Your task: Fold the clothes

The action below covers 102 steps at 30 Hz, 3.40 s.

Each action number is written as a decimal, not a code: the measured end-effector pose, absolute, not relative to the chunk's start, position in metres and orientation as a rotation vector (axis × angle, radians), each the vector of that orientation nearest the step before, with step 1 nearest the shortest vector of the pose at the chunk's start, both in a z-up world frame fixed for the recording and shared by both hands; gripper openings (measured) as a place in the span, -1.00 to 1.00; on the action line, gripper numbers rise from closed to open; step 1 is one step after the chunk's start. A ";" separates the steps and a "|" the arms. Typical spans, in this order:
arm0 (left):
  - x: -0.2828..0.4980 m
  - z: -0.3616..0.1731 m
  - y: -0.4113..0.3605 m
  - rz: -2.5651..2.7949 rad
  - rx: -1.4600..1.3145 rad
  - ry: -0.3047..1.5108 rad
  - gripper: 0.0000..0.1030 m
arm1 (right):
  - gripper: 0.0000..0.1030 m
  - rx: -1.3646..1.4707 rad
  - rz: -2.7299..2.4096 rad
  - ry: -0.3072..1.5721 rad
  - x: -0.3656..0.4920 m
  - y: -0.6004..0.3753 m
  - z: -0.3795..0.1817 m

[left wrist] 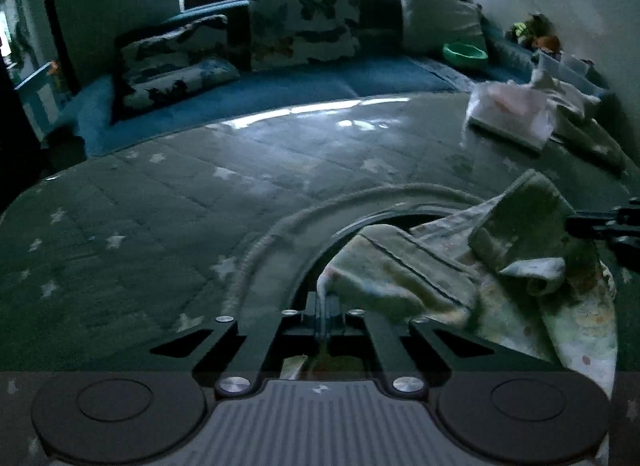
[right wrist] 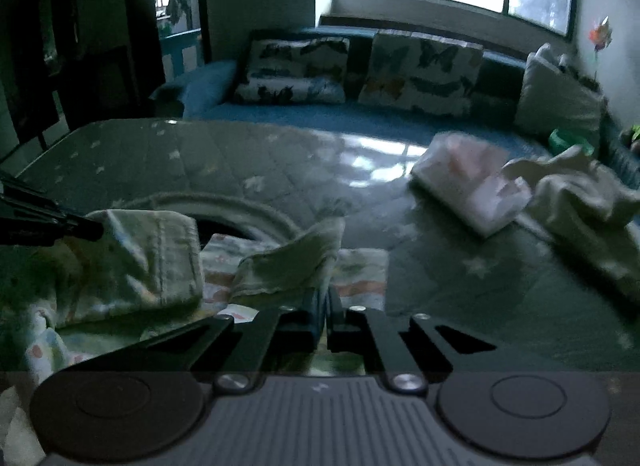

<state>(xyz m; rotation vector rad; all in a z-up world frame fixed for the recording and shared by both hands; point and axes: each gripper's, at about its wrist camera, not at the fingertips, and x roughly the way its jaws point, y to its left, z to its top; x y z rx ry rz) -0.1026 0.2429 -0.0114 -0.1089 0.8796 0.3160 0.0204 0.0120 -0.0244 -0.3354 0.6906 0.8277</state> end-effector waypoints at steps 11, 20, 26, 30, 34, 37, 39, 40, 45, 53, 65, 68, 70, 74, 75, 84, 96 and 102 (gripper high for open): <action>-0.170 0.028 0.252 0.448 -0.160 0.760 -0.96 | -0.88 -0.302 0.791 0.661 0.005 -0.031 0.001; -0.257 0.034 0.275 0.628 -0.281 0.696 -0.96 | -0.46 -0.248 0.831 0.743 0.011 -0.011 -0.019; -0.294 0.010 0.281 0.697 -0.341 0.752 -0.96 | -0.36 -0.204 0.814 0.830 0.030 0.007 -0.042; -0.305 -0.009 0.282 0.724 -0.371 0.802 -0.96 | -0.68 -0.203 0.815 0.866 0.034 0.014 -0.055; -0.311 -0.015 0.281 0.733 -0.379 0.817 -0.96 | -0.96 -0.218 0.817 0.833 0.026 0.011 -0.052; -0.314 -0.013 0.277 0.740 -0.360 0.813 -0.96 | -0.97 -0.231 0.805 0.763 0.016 0.000 -0.039; -0.315 -0.012 0.276 0.740 -0.357 0.810 -0.96 | -0.97 -0.235 0.797 0.725 0.012 -0.010 -0.027; -0.315 -0.011 0.275 0.739 -0.354 0.808 -0.96 | -0.97 -0.236 0.788 0.703 0.009 -0.017 -0.022; -0.322 -0.009 0.269 0.732 -0.343 0.805 -0.96 | -0.98 -0.242 0.719 0.611 -0.005 -0.063 0.006; -0.338 0.001 0.257 0.736 -0.305 0.796 -0.96 | -0.98 -0.244 0.592 0.547 -0.028 -0.145 0.022; -0.350 -0.023 0.234 0.723 -0.263 0.890 -0.96 | -0.97 -0.232 0.444 0.727 -0.033 -0.217 -0.038; -0.355 -0.029 0.228 0.714 -0.257 0.918 -0.96 | -0.96 -0.223 0.430 0.752 -0.035 -0.227 -0.049; -0.356 -0.032 0.225 0.710 -0.252 0.931 -0.95 | -0.92 -0.218 0.423 0.766 -0.034 -0.231 -0.054; -0.358 -0.036 0.223 0.711 -0.238 0.946 -0.86 | -0.84 -0.232 0.433 0.768 -0.037 -0.233 -0.055; -0.358 -0.035 0.223 0.711 -0.239 0.947 -0.82 | -0.80 -0.234 0.436 0.768 -0.039 -0.235 -0.053; -0.374 -0.012 0.205 0.689 -0.204 0.890 -0.22 | -0.18 -0.262 0.457 0.737 -0.065 -0.244 -0.034; -0.334 -0.005 0.108 0.279 -0.111 0.851 0.05 | 0.38 -0.372 0.855 0.647 -0.130 -0.172 -0.011; -0.309 -0.020 0.067 0.128 -0.042 0.875 0.14 | 0.39 -0.443 0.975 0.652 -0.146 -0.130 -0.023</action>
